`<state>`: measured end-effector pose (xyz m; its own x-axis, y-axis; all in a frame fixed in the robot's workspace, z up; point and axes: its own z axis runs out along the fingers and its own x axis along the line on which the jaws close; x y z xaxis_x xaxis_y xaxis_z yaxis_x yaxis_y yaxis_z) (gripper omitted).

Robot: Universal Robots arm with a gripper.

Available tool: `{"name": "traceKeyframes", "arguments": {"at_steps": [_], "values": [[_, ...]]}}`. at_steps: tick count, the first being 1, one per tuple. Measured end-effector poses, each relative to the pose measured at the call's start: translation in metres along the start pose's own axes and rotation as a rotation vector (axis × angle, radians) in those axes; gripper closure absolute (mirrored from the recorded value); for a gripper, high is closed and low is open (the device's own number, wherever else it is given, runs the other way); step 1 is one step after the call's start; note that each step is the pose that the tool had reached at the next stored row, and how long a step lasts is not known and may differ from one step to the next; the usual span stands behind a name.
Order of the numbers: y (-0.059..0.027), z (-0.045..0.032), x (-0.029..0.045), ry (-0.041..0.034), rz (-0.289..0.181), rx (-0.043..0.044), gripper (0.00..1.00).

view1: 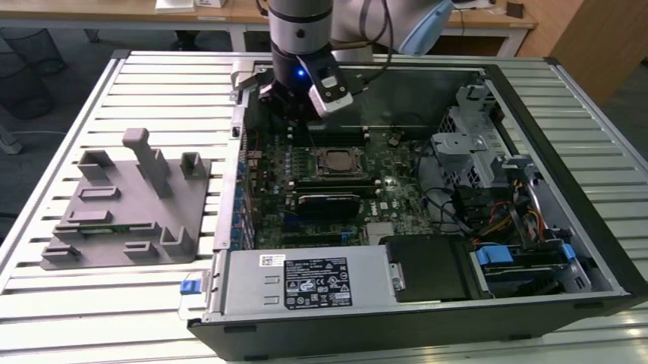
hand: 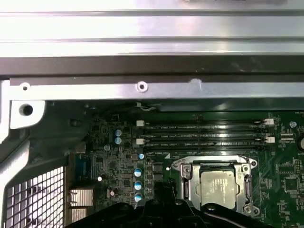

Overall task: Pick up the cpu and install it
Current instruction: 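Install the first cpu locking lever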

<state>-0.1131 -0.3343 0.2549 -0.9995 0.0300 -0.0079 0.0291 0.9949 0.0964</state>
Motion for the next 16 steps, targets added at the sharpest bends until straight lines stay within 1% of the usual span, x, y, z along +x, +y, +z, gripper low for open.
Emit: {"name": "traceKeyframes", "arguments": {"at_steps": [7,12,14,16], "values": [[0.0074,0.0047,0.0051,-0.0001,0.0,-0.0002,0.89],[0.0169,0.0066,0.0056,0.0,0.0,-0.0001,0.89],[0.018,0.007,0.0053,-0.0001,0.0,-0.0002,0.89],[0.0181,0.0072,0.0035,0.0,0.0,-0.0002,0.89]]}}
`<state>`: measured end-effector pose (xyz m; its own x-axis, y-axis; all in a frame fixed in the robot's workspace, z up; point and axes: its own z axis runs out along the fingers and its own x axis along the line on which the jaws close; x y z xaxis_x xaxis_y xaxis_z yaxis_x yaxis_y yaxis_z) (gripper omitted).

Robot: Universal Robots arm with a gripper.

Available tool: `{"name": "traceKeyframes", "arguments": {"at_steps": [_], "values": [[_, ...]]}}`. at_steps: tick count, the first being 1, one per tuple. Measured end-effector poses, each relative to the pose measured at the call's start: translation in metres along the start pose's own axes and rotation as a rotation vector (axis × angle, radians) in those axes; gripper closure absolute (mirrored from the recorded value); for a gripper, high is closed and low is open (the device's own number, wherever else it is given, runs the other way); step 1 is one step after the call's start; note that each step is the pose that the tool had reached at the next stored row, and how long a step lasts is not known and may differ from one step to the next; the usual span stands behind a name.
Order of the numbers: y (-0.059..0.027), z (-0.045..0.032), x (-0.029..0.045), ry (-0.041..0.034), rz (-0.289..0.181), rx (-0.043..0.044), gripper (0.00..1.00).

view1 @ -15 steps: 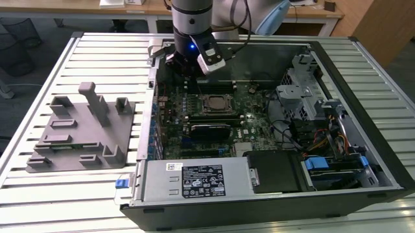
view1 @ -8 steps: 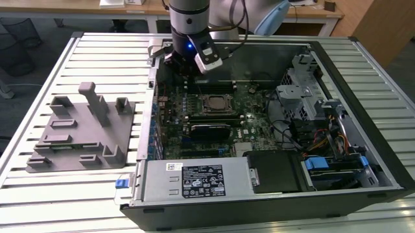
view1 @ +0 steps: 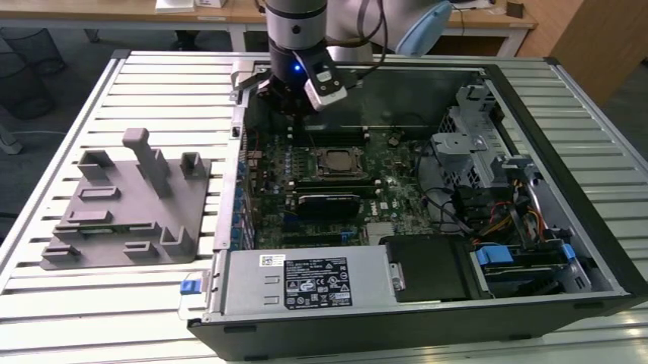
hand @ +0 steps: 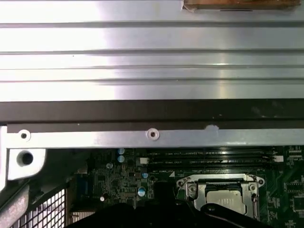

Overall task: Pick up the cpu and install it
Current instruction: 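Install the first cpu locking lever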

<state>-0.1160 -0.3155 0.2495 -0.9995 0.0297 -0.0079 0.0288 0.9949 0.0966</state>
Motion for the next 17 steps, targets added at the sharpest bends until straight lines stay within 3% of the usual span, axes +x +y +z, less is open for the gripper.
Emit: {"name": "traceKeyframes", "arguments": {"at_steps": [6,14,17], "values": [[0.0002,0.0001,-0.0053,-0.0001,0.0,0.0001,0.89],[0.0006,0.0005,-0.0229,0.0,0.0,0.0002,0.89],[0.0007,0.0007,-0.0265,0.0,0.0,0.0001,0.89]]}}
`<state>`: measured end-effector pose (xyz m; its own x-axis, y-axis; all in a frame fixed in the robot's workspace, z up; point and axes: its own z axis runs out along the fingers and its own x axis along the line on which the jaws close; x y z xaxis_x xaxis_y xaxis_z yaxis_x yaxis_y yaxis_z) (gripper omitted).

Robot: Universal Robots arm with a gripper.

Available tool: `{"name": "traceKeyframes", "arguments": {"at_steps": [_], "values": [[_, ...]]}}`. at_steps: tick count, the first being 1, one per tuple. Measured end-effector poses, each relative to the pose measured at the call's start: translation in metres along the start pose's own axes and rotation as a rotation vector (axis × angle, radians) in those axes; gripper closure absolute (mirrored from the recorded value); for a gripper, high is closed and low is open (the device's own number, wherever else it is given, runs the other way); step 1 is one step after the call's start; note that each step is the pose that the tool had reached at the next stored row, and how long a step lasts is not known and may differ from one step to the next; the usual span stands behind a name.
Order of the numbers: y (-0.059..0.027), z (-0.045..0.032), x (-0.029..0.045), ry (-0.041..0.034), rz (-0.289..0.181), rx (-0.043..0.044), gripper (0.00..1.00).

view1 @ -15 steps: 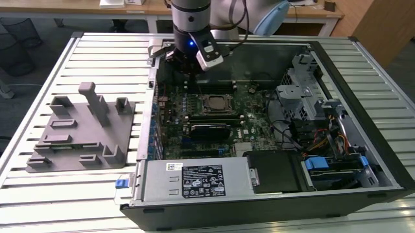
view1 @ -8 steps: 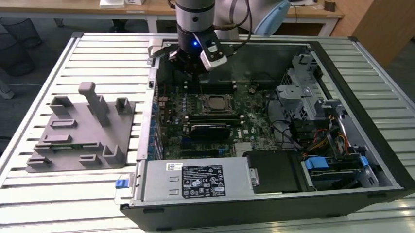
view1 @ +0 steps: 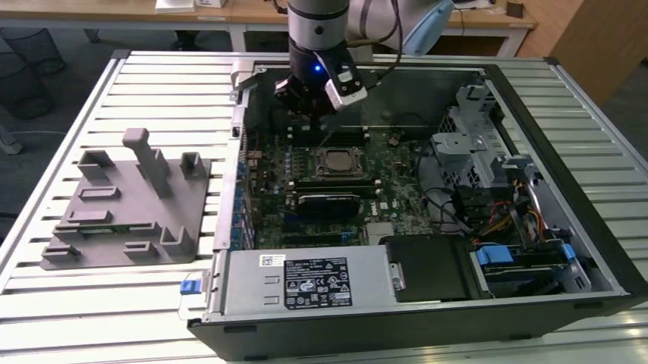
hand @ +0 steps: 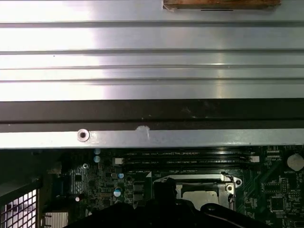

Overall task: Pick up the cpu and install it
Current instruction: 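Install the first cpu locking lever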

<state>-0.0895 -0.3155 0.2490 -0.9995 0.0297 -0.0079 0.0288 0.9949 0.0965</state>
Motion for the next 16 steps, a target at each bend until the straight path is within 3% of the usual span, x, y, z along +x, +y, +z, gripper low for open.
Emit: {"name": "traceKeyframes", "arguments": {"at_steps": [3,6,7,10,16], "values": [[-0.0001,0.0003,-0.0018,0.0,0.0,-0.002,0.89],[-0.0011,0.0012,-0.0023,0.0008,0.0,-0.0257,0.89],[-0.0014,0.0018,-0.0025,0.0007,0.0,-0.0285,0.89],[-0.0023,0.0039,-0.0039,0.0008,0.0,-0.0288,0.89],[-0.0024,0.009,-0.0159,0.001,-0.001,-0.0287,0.89]]}}
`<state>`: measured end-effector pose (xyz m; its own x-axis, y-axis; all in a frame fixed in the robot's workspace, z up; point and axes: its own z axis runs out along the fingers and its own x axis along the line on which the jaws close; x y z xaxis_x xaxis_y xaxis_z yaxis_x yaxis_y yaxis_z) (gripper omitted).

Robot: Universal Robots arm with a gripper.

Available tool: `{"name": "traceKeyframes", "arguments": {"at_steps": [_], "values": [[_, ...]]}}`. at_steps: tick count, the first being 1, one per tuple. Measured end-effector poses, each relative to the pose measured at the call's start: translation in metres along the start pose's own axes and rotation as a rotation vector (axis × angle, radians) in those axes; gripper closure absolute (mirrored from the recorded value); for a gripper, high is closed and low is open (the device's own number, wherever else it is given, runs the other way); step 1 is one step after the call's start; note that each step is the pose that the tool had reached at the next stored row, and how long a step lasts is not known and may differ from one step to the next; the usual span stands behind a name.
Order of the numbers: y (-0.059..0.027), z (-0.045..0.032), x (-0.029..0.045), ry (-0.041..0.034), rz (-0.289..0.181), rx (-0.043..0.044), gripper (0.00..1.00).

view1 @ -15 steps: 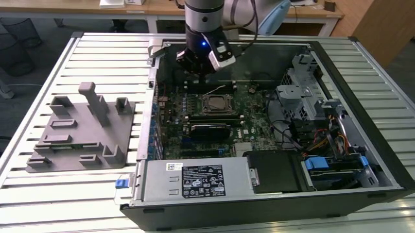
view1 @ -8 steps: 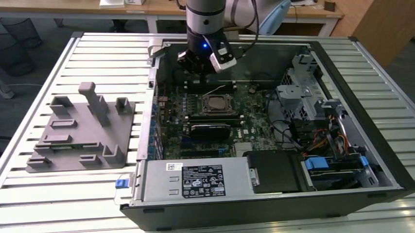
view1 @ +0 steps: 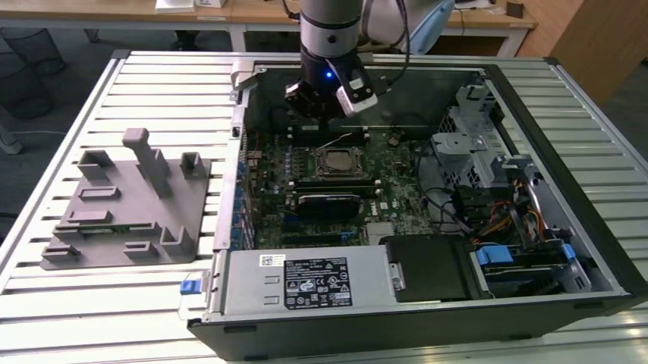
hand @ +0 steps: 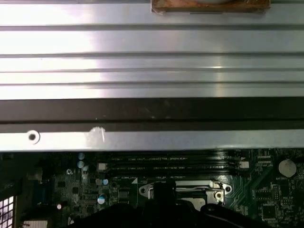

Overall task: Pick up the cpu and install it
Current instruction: 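Install the first cpu locking lever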

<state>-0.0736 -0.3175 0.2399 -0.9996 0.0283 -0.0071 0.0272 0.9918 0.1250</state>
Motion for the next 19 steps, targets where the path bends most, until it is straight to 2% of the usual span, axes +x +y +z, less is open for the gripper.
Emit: {"name": "traceKeyframes", "arguments": {"at_steps": [11,19], "values": [[-0.0002,0.0052,-0.0144,0.0001,-0.001,0.0017,0.89],[-0.0003,0.0107,-0.0212,0.0003,-0.003,0.0017,0.89]]}}
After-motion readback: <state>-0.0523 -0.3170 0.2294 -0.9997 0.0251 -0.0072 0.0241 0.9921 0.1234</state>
